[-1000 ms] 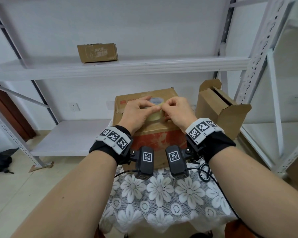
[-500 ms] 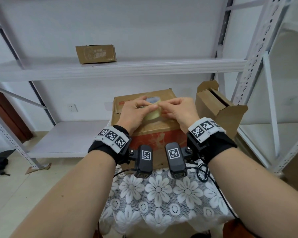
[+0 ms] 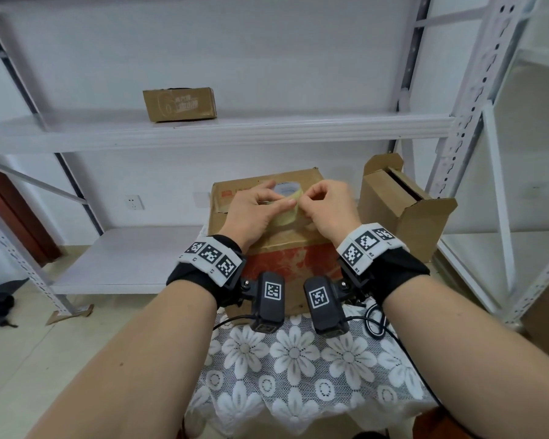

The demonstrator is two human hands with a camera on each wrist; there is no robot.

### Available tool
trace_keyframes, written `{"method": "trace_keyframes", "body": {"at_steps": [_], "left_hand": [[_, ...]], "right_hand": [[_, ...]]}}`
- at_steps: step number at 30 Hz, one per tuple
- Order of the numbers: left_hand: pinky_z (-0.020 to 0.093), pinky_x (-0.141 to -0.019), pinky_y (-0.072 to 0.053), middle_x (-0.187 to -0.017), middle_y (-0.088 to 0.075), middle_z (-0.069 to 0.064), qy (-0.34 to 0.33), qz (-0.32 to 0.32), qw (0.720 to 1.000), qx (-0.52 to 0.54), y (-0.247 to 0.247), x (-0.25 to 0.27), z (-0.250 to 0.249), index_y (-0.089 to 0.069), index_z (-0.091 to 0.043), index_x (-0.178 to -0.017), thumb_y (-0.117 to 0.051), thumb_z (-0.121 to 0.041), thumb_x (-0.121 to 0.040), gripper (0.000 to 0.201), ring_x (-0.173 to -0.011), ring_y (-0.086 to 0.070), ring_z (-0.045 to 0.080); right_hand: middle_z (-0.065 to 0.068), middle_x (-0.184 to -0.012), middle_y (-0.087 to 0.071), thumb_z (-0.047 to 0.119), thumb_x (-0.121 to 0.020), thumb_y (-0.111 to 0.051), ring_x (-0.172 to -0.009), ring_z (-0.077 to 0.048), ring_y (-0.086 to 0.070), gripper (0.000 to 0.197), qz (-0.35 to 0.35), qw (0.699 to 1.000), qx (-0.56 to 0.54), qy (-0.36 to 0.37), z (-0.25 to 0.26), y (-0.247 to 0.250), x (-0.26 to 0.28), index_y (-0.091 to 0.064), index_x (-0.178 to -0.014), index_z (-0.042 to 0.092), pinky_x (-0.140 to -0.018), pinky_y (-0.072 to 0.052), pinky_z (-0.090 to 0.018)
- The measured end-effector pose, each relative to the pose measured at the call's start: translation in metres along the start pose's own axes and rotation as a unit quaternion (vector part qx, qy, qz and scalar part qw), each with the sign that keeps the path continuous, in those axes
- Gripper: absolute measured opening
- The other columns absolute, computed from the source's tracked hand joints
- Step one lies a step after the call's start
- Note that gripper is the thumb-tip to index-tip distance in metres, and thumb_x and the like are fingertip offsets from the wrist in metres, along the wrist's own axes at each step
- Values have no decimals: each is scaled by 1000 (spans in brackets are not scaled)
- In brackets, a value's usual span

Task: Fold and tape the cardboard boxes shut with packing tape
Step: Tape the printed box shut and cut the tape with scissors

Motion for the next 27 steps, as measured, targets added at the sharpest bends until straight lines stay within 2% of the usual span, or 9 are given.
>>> {"method": "trace_keyframes", "body": {"at_steps": [6,9,10,12,15,18,23,25,27], "left_hand": [[52,-106,-41,-147,-47,-1,5,4,1000,9,1,0,-3,-74,-23,-76,-77,-24,-81,6,-133,-44,10],[46,-106,-42,-147,-46,-3,5,6,1000,7,0,-1,-5,-71,-22,-73,-76,-24,-82,11,-134,-41,8],[37,-100,-47,-137,-53,-5,6,4,1000,14,0,-2,-4,-70,-20,-73,-75,-24,-83,12,-128,-46,7],[15,-67,-51,-97,-64,-8,14,0,999,38,-1,-4,-4,-65,-17,-73,-74,-21,-84,15,-90,-60,6],[14,-48,-44,-70,-60,-6,20,-10,997,78,0,-7,0,-60,-17,-70,-73,-18,-84,19,-59,-55,2],[15,-52,-46,-75,-62,-6,19,-11,996,86,2,-7,1,-61,-18,-73,-72,-20,-86,17,-61,-57,1],[19,-72,-53,-110,-64,2,22,-22,991,128,3,-7,4,-61,-19,-101,-69,-22,-88,16,-97,-61,14],[19,-80,-50,-118,-56,-2,9,-57,995,82,3,-9,7,-52,-22,-116,-70,-28,-87,35,-105,-57,9],[26,-88,-48,-116,-54,-3,-8,-109,994,22,4,-9,7,-48,-24,-111,-73,-32,-85,37,-105,-54,10]], "right_hand": [[-8,-67,-62,7,-80,-68,-51,-16,-62,15,34,995,-84,-41,-1,6,-2,-58,-69,11,-50,-51,-30],[-9,-64,-58,0,-82,-66,-42,-10,-55,20,57,981,-167,-76,-6,10,-3,-56,-67,9,-48,-46,-24],[-10,-64,-58,-1,-82,-66,-44,-12,-54,20,64,976,-188,-84,-7,11,-4,-55,-68,8,-49,-46,-23],[-11,-63,-57,-3,-81,-66,-50,-17,-54,20,76,966,-227,-97,-8,13,-4,-55,-67,6,-56,-45,-26],[-11,-62,-55,-8,-81,-64,-53,-18,-53,20,93,945,-295,-105,-8,14,-6,-53,-68,4,-56,-48,-24],[-10,-63,-55,-10,-83,-60,-55,-16,-54,20,112,913,-375,-115,-9,16,-6,-52,-72,4,-52,-51,-21],[-8,-64,-59,-8,-85,-59,-56,-15,-58,15,135,871,-454,-132,-11,20,-4,-52,-78,3,-51,-51,-21],[-8,-65,-60,-7,-84,-61,-56,-14,-58,15,138,877,-441,-131,-7,20,-1,-52,-80,4,-51,-51,-20],[-9,-69,-60,-9,-82,-64,-55,-13,-57,19,124,904,-392,-114,-1,18,1,-52,-82,6,-49,-49,-19]]}}
Point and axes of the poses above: each hand's wrist, its own x-axis away from the middle knuckle, its own y-axis out of the back of the hand, z = x × y, the point moved 2 cm from there along -x, towards the middle knuckle
